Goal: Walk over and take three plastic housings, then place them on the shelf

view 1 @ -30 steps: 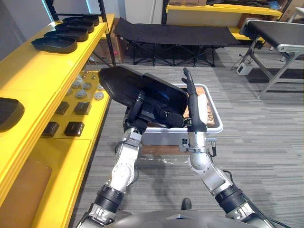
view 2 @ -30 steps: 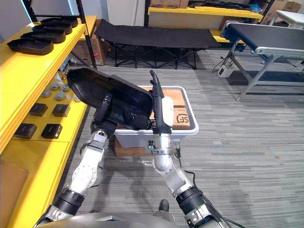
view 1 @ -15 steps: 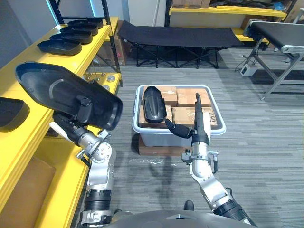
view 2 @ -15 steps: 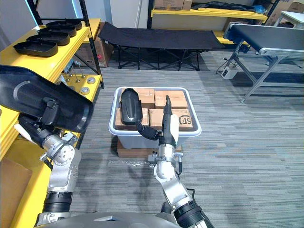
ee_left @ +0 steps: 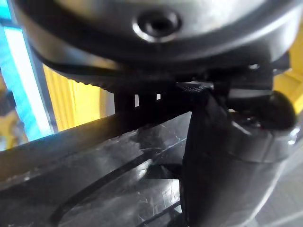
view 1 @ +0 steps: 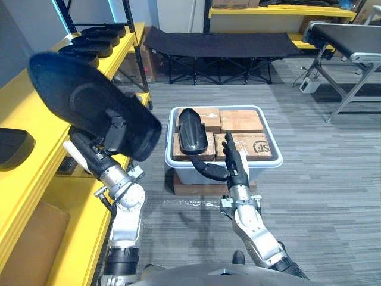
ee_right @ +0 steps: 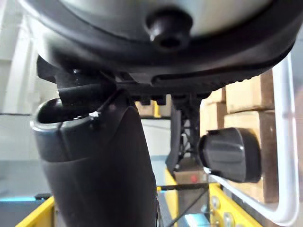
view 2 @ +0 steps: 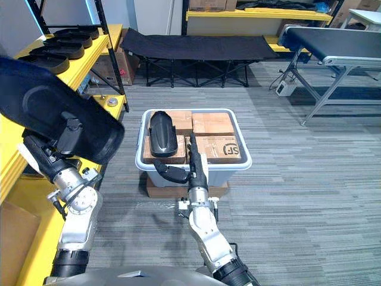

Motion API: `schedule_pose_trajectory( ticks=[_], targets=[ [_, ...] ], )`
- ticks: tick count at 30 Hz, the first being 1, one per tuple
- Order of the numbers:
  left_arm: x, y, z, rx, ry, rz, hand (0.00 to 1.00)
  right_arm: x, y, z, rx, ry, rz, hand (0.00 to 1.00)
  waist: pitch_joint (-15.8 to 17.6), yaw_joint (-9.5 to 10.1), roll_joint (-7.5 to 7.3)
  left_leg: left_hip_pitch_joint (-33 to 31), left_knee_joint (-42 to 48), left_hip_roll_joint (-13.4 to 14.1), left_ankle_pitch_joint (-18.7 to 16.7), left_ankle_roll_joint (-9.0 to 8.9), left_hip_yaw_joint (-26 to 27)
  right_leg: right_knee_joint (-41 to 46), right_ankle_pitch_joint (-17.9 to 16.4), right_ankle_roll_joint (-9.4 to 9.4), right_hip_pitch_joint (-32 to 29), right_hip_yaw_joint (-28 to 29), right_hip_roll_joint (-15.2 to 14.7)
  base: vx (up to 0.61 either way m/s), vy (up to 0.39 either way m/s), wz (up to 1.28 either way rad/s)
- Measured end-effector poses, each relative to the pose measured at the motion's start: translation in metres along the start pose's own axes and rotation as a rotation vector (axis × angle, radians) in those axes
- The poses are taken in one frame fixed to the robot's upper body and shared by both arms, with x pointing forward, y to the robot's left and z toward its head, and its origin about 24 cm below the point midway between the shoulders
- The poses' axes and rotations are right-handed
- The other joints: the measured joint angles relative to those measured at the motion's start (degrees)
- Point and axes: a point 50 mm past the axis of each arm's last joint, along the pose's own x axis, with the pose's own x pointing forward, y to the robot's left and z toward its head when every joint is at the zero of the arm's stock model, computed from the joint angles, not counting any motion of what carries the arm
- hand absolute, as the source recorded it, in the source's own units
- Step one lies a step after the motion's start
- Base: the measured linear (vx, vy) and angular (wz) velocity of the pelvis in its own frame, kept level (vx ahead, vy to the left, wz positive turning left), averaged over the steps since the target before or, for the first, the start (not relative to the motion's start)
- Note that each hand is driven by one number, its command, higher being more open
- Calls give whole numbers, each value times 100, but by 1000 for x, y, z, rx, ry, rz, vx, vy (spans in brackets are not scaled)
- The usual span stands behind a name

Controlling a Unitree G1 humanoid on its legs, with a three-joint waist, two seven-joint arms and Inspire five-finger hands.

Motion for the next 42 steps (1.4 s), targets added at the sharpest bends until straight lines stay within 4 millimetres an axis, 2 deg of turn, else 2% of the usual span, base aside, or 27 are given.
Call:
schedule_pose_trajectory(
  ticks=[4,6,9,12,15,19,21,25,28,30,32,33,34,35,36,37,39,40,42],
  targets=[
    [-8,6,7,-28,-29,-107,0,1,-28,-1,-9,-6,-29,100,-27,-32,85,-1,68,1,-37,4,35,0,2,5,2,40,0,-3,12,-5],
    [-13,15,7,-17,-22,-132,0,3,-48,5,4,-50,-73,100,-43,-18,122,-1,72,2,-45,10,32,0,-2,9,9,38,0,0,0,0],
    [-15,24,4,-16,6,-135,0,5,-60,13,25,-90,-102,100,-41,14,127,-3,71,2,-50,20,6,-1,-10,11,25,15,0,-18,5,3],
    [-16,34,3,14,12,-122,0,5,-55,21,85,-132,-52,100,-33,38,140,-24,70,2,-62,39,-45,-31,-74,-10,59,-39,-3,-27,7,10],
    [-14,35,13,-8,-25,-114,0,5,-42,26,152,-151,10,100,-34,105,142,-189,76,-4,-54,31,-258,-31,-100,-8,73,-242,-21,-8,7,32],
    [-10,45,35,-45,-107,-49,0,7,-20,28,169,-160,114,100,-30,370,174,-325,86,-11,52,6,-634,0,-83,11,209,-614,-24,47,6,45],
    [-9,59,43,-28,-144,8,0,10,-6,33,168,-176,180,100,-29,571,172,-348,86,-22,52,6,-810,0,-91,13,333,-862,-27,27,13,40],
    [-10,89,44,23,-141,100,0,17,10,46,148,-226,268,100,-23,862,152,-400,134,-44,48,4,-1102,1,-203,52,531,-1177,-33,8,16,37],
    [-15,102,40,12,-99,152,0,19,11,49,166,-237,302,100,-13,1009,167,-425,240,-53,-30,53,-1234,2,-293,65,662,-1295,-26,-1,15,26],
    [-21,109,35,-65,-31,160,0,20,11,49,202,-237,305,100,18,1063,208,-644,571,-99,-167,130,-1479,2,-356,52,811,-1572,-21,-8,22,49],
    [-22,109,34,-122,-10,142,0,22,11,49,200,-238,302,100,78,1108,234,-821,748,-157,-155,182,-1614,3,-380,62,925,-1832,-33,-14,31,59],
    [-21,108,34,-134,-12,128,0,23,10,50,196,-238,299,100,96,1103,224,-910,794,-188,-101,234,-1617,3,-394,64,973,-1951,-49,-13,34,113],
    [-19,102,36,-161,-25,55,0,26,8,51,165,-246,274,100,144,1091,176,-1068,823,-289,60,388,-1569,3,-469,128,1133,-2344,-117,-3,21,119],
    [-18,100,37,-170,-33,22,0,27,7,52,150,-253,262,100,162,1095,165,-1080,772,-319,135,426,-1519,3,-473,132,1205,-2495,-139,7,13,140],
    [-19,98,39,-195,-53,-37,0,29,5,54,101,-271,240,100,175,1138,168,-1066,573,-339,289,345,-1531,4,-489,152,1287,-2682,-152,9,7,98],
    [-19,96,42,-226,-76,-74,0,31,6,57,64,-288,232,100,193,1201,175,-1035,360,-397,417,326,-1639,42,-551,223,1324,-2798,-187,12,14,87],
    [-19,92,45,-257,-100,-129,0,32,3,59,41,-299,217,100,232,1191,231,-1027,231,-485,511,363,-1798,377,-818,283,1310,-2762,-289,15,29,70],
    [-18,88,47,-276,-109,-178,0,32,0,58,43,-295,198,100,265,1098,258,-1030,212,-562,542,403,-1920,688,-1093,289,1292,-2529,-338,-2,20,112],
    [-13,71,54,-318,-153,-367,0,23,-14,51,66,-274,122,100,281,862,201,-1018,58,-758,735,457,-2125,1414,-1896,191,1111,-1667,-348,-59,-55,138]
  ],
)
